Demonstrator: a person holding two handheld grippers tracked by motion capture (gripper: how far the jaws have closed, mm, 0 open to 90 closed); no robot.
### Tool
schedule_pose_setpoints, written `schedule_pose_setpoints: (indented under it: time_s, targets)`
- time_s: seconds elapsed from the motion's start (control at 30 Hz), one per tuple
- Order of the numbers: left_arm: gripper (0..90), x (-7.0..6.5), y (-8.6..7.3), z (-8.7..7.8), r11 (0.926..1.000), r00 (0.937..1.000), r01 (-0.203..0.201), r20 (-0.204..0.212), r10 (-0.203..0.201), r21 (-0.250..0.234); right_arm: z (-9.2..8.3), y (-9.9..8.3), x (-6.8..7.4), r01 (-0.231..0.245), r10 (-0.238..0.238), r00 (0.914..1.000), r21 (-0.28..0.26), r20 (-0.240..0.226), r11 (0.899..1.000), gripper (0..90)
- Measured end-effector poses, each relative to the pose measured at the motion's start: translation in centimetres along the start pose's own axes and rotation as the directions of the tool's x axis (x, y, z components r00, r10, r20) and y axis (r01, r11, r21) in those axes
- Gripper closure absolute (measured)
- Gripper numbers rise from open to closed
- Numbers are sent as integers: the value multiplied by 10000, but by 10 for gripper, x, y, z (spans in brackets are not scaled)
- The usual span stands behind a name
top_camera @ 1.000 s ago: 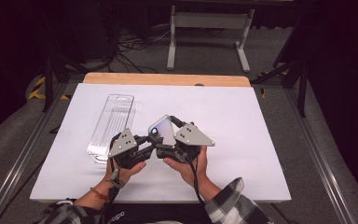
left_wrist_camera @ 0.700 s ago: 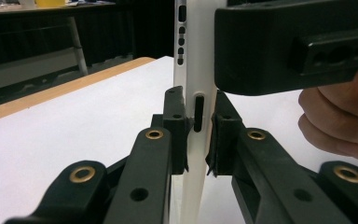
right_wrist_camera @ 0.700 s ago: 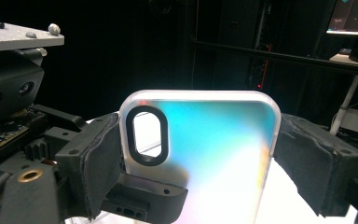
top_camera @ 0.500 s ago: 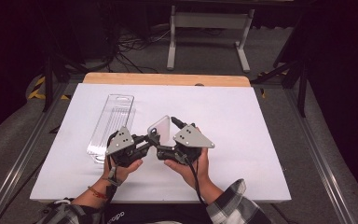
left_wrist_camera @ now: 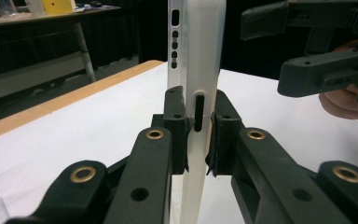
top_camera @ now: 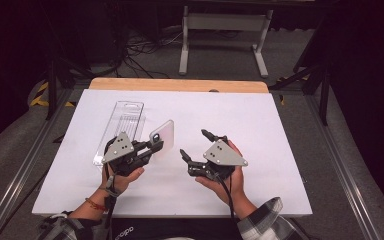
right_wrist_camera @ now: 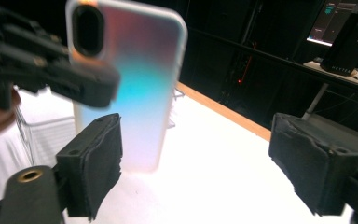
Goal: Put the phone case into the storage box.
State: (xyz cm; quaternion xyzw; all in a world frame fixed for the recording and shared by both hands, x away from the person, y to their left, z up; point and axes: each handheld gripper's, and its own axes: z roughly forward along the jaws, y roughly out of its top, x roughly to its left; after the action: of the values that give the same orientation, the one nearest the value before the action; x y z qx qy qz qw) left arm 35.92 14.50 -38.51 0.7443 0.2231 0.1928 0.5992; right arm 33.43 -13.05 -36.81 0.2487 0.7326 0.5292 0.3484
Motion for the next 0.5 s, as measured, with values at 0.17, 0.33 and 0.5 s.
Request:
schedule_pose_setpoints:
  time_s: [0.17,0.33,0.5]
  targets:
    - [808,3,1,-5,10000,10000,-64,-68,64,-43,-7,-7,-7,139,-137,9997,121,-194,9998,207]
    - [807,6,2,-9,9998,9998,-134,-136,132,-115,-13,-14,-13,464,-458,9987,315,-212,9984,191]
    - [808,10,4,-14,9996,9996,-231,-156,229,-132,-18,-20,-15,744,-739,9972,583,-105,9955,184]
